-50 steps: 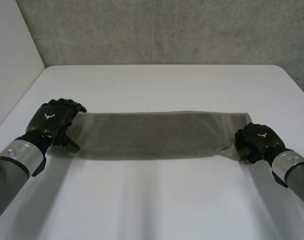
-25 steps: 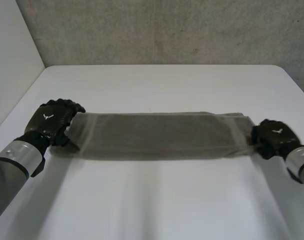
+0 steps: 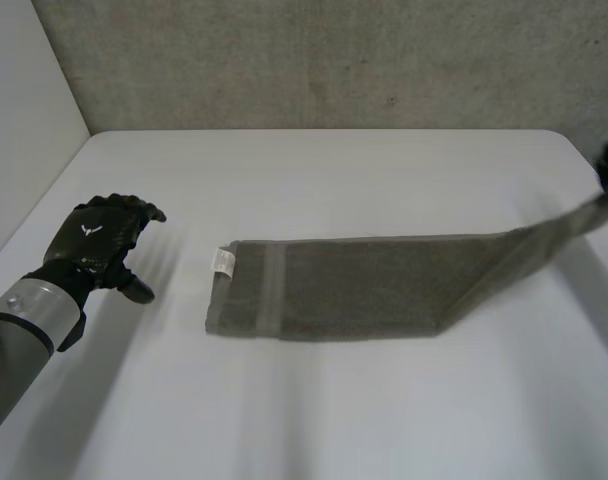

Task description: Fold the towel.

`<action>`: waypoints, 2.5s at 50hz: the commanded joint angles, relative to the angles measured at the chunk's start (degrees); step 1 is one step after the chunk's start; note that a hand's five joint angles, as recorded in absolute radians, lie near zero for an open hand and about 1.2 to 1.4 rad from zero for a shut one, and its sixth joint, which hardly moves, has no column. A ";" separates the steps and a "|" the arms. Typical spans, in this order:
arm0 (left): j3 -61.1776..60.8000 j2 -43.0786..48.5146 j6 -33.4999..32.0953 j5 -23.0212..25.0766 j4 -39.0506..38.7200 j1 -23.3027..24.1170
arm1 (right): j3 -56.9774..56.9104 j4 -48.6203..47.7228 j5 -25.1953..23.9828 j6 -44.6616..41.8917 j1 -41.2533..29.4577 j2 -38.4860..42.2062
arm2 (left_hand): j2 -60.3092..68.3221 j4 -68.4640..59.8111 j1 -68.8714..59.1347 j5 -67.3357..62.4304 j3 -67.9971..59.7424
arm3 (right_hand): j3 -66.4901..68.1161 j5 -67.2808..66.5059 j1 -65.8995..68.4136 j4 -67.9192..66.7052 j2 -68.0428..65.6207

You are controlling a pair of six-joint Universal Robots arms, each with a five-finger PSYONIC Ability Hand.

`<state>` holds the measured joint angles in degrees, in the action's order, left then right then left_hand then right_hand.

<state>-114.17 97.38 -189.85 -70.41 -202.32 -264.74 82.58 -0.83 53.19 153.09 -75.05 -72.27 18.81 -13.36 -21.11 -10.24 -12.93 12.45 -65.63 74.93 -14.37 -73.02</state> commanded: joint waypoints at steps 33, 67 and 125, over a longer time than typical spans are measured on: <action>2.36 -0.26 0.18 -0.34 -1.06 0.27 | -12.46 -12.97 24.23 -1.57 -60.84 18.68 | 0.66 3.36 1.64 0.77 2.93 | -2.45 65.63 -64.93 4.37 63.02; 27.24 23.38 12.13 -6.67 8.88 24.97 | 23.42 -11.04 23.53 2.48 -35.26 0.90 | 4.86 3.36 -2.56 -3.44 2.93 | -2.45 65.63 -64.93 4.37 63.02; 17.66 19.95 9.93 -20.56 1.93 21.11 | 25.44 -24.22 23.18 8.10 -35.87 7.58 | 5.53 3.36 -3.24 -4.11 2.93 | -2.45 5.83 -5.13 4.37 3.22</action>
<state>-95.16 118.63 -179.91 -90.97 -200.18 -244.38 108.07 -24.93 76.82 159.10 -110.94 -64.95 23.40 -13.36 -22.18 -14.17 -12.93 12.45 -48.50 58.35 -14.37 -59.04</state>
